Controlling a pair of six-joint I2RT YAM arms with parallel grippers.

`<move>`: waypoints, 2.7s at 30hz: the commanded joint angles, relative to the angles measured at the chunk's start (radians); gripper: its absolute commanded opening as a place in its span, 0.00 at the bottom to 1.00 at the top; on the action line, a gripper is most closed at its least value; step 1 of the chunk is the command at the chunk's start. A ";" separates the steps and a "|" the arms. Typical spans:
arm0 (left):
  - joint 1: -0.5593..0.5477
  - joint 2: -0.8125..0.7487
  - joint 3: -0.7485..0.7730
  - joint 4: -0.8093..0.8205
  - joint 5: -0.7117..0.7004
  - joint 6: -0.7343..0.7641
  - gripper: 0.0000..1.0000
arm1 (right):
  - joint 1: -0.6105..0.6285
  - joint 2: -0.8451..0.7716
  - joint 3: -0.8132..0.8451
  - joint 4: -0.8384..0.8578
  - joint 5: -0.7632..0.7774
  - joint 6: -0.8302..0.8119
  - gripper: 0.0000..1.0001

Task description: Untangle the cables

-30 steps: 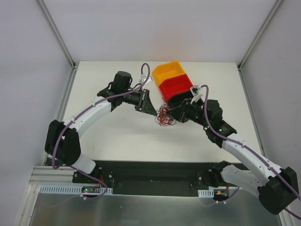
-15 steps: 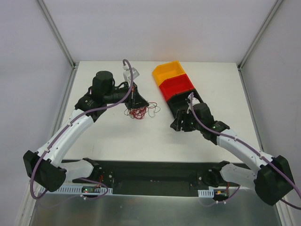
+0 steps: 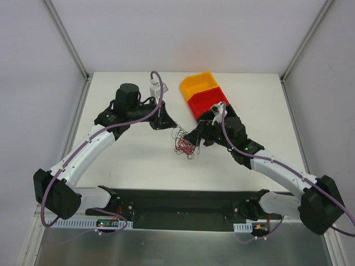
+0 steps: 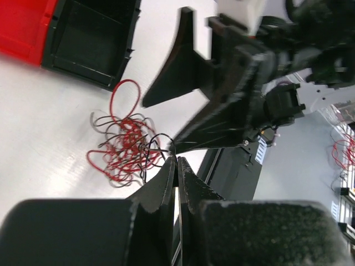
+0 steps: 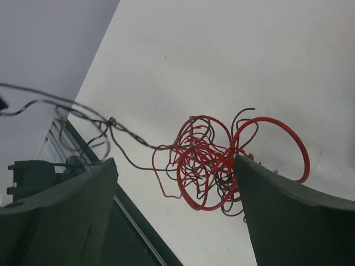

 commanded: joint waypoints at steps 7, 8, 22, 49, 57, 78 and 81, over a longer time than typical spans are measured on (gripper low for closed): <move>-0.039 -0.051 0.007 0.191 0.191 -0.172 0.00 | 0.035 0.466 0.115 0.319 0.204 0.284 0.66; -0.045 -0.053 0.022 0.191 0.175 -0.220 0.00 | 0.030 0.523 0.140 0.319 0.187 0.284 0.59; -0.028 -0.075 0.392 0.112 0.022 -0.438 0.00 | -0.011 0.599 0.076 0.272 0.079 0.259 0.43; -0.047 -0.096 -0.447 0.395 0.076 -0.579 0.00 | -0.036 0.034 -0.063 -0.204 0.085 -0.038 0.76; -0.081 -0.191 -0.539 0.290 -0.039 -0.458 0.69 | -0.036 0.164 0.037 -0.193 0.035 -0.046 0.75; 0.116 0.142 -0.315 0.072 -0.211 -0.377 0.59 | 0.010 0.496 0.259 0.091 -0.051 0.338 0.65; 0.114 0.197 -0.336 0.132 -0.207 -0.388 0.43 | 0.047 0.539 0.283 0.089 -0.040 0.305 0.65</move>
